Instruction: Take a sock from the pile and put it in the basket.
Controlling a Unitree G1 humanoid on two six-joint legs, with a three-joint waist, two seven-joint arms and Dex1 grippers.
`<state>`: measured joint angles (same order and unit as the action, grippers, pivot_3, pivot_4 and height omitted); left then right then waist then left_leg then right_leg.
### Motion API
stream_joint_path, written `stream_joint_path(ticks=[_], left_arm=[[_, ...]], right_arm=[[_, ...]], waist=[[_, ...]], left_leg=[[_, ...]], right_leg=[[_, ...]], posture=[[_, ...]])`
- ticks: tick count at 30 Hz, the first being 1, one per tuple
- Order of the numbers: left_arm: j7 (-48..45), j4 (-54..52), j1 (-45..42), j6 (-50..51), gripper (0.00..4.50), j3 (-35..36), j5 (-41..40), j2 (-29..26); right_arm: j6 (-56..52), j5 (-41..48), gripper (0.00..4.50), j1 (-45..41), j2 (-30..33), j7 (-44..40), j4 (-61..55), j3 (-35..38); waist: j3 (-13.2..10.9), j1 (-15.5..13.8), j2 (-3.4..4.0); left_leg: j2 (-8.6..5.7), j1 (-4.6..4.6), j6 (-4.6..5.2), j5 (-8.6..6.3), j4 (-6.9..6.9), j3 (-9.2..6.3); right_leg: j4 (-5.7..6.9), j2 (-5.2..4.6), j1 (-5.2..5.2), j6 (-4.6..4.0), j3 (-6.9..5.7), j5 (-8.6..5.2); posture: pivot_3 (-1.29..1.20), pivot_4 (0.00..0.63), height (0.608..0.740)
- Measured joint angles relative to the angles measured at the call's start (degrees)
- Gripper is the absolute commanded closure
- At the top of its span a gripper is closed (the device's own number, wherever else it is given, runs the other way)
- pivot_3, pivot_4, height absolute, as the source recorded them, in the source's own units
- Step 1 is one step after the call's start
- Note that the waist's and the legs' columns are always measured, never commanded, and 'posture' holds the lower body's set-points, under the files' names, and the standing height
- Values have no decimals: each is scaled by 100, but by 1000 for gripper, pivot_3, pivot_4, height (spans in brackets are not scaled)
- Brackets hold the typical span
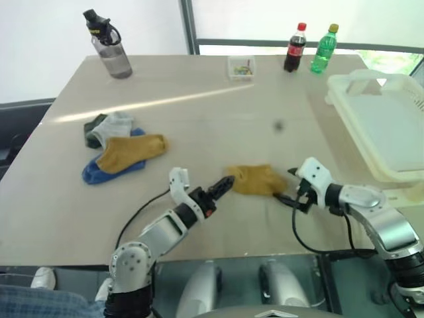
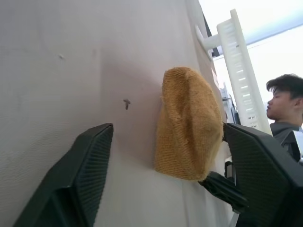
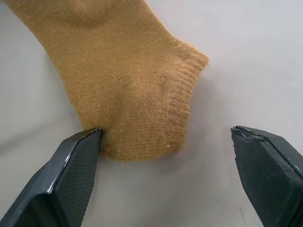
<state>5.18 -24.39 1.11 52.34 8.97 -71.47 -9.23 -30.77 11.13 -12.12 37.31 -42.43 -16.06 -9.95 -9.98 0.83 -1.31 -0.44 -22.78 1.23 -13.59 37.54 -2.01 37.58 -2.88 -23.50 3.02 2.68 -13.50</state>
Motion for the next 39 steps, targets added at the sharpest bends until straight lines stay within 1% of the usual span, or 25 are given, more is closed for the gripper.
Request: stream_joint_path(ticks=[6,10,12,13,14,15,16,17,19,22,23,28,33,39], left_arm=[[-138,-234,247,-259,708,24,186,-210],[-482,-439,493,-548,708,156,616,-643],[-530,-442,516,-590,708,176,676,-695],[-684,-498,598,-711,708,161,893,-811],[-1099,-667,789,-1077,708,-149,1712,-1432],[-1265,-702,843,-1287,708,-315,2181,-1726],[-1367,-694,859,-1506,708,-458,2661,-1924],[-1440,-653,875,-1753,708,-548,3098,-1980],[-1527,-563,842,-2138,708,-708,3672,-1952],[-1677,-417,648,-2674,708,-922,4585,-2146],[-1683,-370,573,-2784,708,-938,4780,-2156],[-1568,337,-209,-3287,708,-1008,6001,-2200],[-1500,734,-484,-3316,708,-935,6274,-1976],[-1496,1007,-534,-3278,708,-833,6629,-1991]], right_arm=[[-113,96,0,44,31,-35,-39,114],[-257,351,0,68,27,-108,-109,245],[-277,385,0,68,27,-112,-121,263],[-365,528,0,68,-8,-130,-161,352],[-566,911,0,65,-131,-182,-264,613],[-642,1102,0,62,-161,-222,-350,747],[-677,1295,0,57,-176,-271,-437,862],[-691,1507,0,56,-178,-359,-547,978],[-637,1842,0,59,-194,-518,-730,1143],[-627,2313,0,62,-212,-709,-935,1359],[-640,2407,0,62,-211,-726,-968,1398],[-661,2768,0,53,-210,-713,-1035,1480],[-636,3046,0,54,-210,-711,-1255,1562],[-433,3106,0,122,-210,-698,-1274,1730]], waist=[[0,-4,0],[-1,-5,-1],[-2,-11,-1],[-3,-14,-2],[-5,-9,-6],[-4,-10,0],[-4,-18,5],[-5,-23,5],[-6,-32,2],[-6,-49,2],[-7,-49,2],[-8,-60,3],[-8,-38,2],[-8,-38,1]], left_leg=[[2,-2,0,0,-2,-1],[4,-3,0,0,-6,-1],[4,-4,0,0,-6,-1],[4,-7,0,0,-7,-1],[3,-9,0,0,-14,0],[3,-7,0,0,-19,2],[2,-8,0,0,-22,2],[4,-12,0,0,-24,0],[8,-23,1,-1,-25,-6],[7,-29,1,-2,-35,-13],[7,-30,2,-2,-37,-12],[6,-30,2,-2,-38,-13],[6,-33,7,-5,-38,-15],[6,-32,7,-5,-36,-16]], right_leg=[[-2,0,-1,0,0,0],[-5,1,-2,-1,-1,-1],[-7,0,-2,-1,-1,-1],[-11,0,-2,-1,-2,-1],[-19,3,-3,-3,-1,-1],[-23,3,-3,-3,1,-1],[-28,1,-2,-3,1,-1],[-38,0,-2,-3,-2,-1],[-56,-3,-2,-2,-10,1],[-69,-6,-3,-2,-18,1],[-70,-7,-3,-1,-17,1],[-71,-9,-3,19,-22,13],[-73,-11,-5,25,-23,16],[-71,-11,-4,26,-25,17]], posture=[[0,150,740],[0,150,740],[0,150,740],[0,150,740],[0,150,740],[0,150,740],[0,150,740],[0,150,740],[0,150,740],[0,150,740],[0,150,740],[0,150,740],[0,150,740],[0,150,740]])
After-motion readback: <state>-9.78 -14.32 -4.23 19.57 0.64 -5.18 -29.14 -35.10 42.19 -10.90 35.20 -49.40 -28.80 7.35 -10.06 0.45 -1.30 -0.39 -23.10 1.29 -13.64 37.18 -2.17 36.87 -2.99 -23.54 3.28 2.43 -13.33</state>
